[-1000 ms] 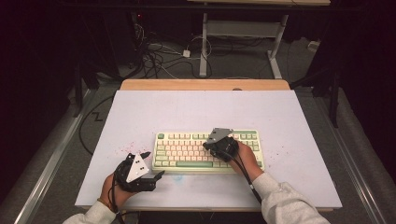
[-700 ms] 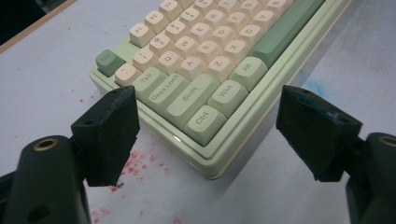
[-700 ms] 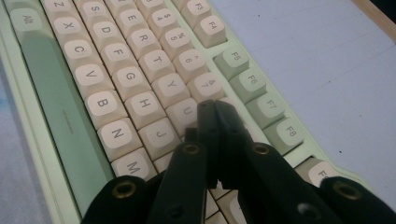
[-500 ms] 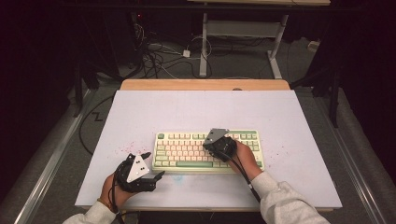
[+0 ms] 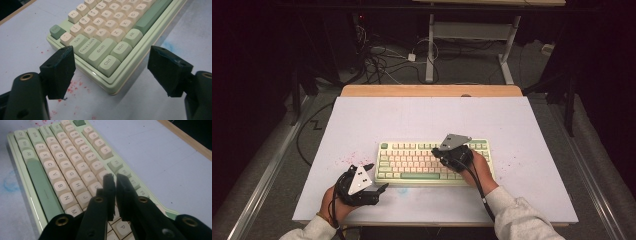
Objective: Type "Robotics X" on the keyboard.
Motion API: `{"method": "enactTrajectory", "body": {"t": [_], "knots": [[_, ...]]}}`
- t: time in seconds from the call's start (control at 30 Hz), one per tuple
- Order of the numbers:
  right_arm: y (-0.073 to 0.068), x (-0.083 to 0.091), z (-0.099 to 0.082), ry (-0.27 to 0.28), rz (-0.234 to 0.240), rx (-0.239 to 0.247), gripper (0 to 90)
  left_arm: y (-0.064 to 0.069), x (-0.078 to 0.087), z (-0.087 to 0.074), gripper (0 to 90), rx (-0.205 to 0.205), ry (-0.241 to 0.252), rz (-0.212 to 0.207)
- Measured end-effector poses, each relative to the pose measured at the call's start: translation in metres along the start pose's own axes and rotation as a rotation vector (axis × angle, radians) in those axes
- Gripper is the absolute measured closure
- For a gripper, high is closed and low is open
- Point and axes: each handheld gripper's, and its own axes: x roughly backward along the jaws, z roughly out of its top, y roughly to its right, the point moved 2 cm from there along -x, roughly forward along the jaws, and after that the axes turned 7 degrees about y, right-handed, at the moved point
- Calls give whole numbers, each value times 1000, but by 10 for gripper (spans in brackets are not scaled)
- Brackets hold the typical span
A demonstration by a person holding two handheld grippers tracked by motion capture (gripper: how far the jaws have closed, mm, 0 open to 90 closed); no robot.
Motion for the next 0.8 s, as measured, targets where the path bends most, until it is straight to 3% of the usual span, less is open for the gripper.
{"method": "enactTrajectory", "body": {"t": [0.2, 0.47, 0.6, 0.8], "knots": [[0, 8, 1, 42, -6, -5, 707, 0, 0, 0, 214, 2, -1, 0], [-5, 17, 4, 80, -15, 13, 373, 0, 0, 0, 214, 1, -3, 0], [-7, 22, 5, 107, -41, 11, 291, -1, 1, 0, 214, 4, 0, -2], [-12, 32, 7, 139, -58, 31, 245, -2, 2, 1, 214, 12, 8, -3]]}}
